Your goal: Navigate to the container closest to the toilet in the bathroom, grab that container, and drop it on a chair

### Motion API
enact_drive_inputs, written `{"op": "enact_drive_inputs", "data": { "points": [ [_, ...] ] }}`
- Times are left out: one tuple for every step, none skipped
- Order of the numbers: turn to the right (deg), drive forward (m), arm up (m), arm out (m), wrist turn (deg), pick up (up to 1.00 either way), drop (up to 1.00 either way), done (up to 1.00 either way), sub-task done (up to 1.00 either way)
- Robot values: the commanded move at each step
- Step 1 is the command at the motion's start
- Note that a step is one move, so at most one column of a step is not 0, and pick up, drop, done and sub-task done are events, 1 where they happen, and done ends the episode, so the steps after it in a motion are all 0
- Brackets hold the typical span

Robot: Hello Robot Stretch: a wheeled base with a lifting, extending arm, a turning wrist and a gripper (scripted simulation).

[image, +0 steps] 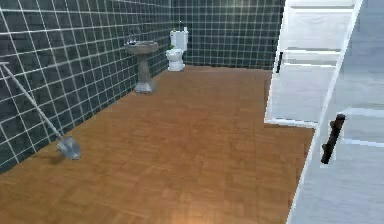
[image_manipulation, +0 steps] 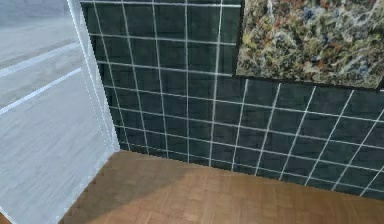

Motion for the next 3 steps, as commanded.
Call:
{"op": "enact_drive_inputs", "data": {
  "points": [
    [0.0,1.0,0.0,0.0,0.0,0.0,0.0,0.0,0.0],
    [0.0,1.0,0.0,0.0,0.0,0.0,0.0,0.0,0.0],
    [0.0,1.0,0.0,0.0,0.0,0.0,0.0,0.0,0.0]
  ]
}}
